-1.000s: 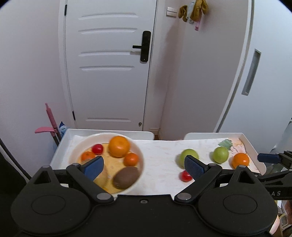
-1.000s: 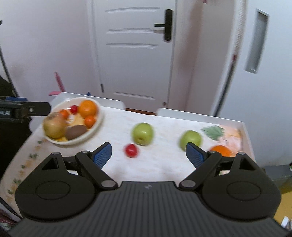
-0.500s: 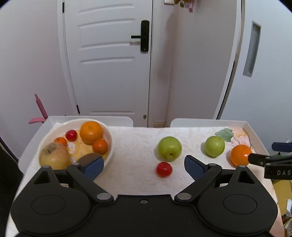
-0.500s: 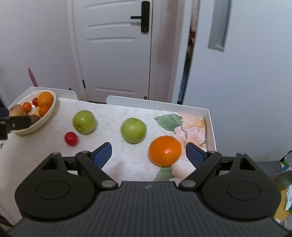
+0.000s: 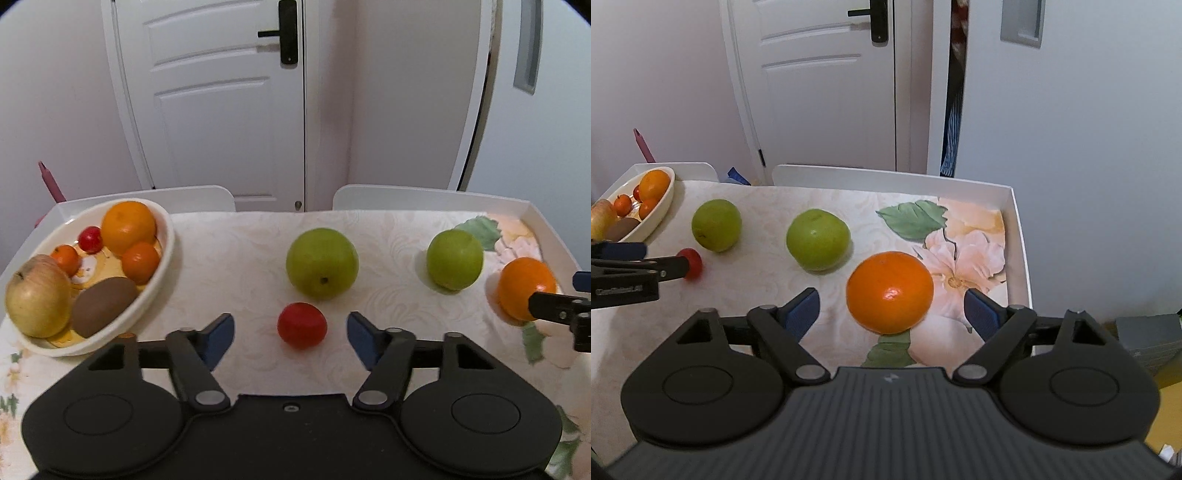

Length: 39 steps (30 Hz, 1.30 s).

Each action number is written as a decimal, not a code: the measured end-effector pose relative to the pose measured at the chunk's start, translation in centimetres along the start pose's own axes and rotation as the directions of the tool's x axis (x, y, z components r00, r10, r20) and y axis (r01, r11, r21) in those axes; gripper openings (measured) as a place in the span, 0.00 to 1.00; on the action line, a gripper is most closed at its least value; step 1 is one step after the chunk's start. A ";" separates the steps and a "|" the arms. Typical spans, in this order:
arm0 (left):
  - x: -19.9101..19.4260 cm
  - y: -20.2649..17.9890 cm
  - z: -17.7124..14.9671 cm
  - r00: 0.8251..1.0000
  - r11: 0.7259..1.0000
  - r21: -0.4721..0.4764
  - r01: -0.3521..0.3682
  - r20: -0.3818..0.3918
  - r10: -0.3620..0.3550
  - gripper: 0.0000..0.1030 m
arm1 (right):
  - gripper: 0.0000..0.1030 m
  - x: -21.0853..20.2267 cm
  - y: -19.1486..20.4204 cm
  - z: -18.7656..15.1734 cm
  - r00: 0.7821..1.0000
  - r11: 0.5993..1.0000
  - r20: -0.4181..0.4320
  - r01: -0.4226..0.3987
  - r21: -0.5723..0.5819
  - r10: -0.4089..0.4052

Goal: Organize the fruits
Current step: 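Withdraw both grippers toward the remaining fruit on the table, then grasp the red tomato with the left gripper while the right grasps the large orange, then carry the tomato and orange over the duck bowl with both grippers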

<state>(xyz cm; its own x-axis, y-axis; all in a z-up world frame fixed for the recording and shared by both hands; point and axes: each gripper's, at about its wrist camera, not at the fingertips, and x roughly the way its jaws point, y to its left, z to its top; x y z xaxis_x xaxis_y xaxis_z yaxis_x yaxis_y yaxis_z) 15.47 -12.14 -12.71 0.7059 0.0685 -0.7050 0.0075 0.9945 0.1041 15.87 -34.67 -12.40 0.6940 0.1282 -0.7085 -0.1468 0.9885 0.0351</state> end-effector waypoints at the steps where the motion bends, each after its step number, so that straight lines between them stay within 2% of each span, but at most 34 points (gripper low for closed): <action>1: 0.4 -0.1 -0.1 1.000 1.000 0.005 -0.003 -0.001 0.003 0.67 | 0.97 0.2 -0.1 -0.1 1.000 1.000 -0.001 -0.002 0.000 0.002; 7: 2.0 -0.7 -0.4 1.000 1.000 0.025 -0.011 -0.011 0.011 0.57 | 0.96 1.3 -0.6 -0.4 1.000 1.000 -0.010 -0.020 0.001 0.020; 12: 2.5 -0.7 -0.6 1.000 1.000 0.024 -0.001 -0.021 0.002 0.37 | 0.92 2.0 -0.7 -0.4 0.999 0.999 -0.014 -0.033 0.002 0.033; 30: 1.6 -0.5 -1.3 0.999 0.999 0.045 0.006 -0.042 -0.004 0.36 | 0.75 3.1 -0.5 0.2 0.999 0.999 -0.018 -0.047 0.007 0.047; 39: 0.6 -0.4 -1.6 0.999 0.999 0.049 0.012 -0.044 -0.010 0.36 | 0.73 2.9 -0.1 0.4 0.999 0.999 -0.013 -0.037 0.002 0.037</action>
<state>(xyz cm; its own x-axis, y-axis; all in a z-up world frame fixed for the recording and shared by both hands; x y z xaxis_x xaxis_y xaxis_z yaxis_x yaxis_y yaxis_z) 14.74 -12.37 -14.34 0.6742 0.0621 -0.7360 0.0510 0.9902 0.1302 18.18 -34.38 -14.25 0.6788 0.1636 -0.7159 -0.1712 0.9833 0.0624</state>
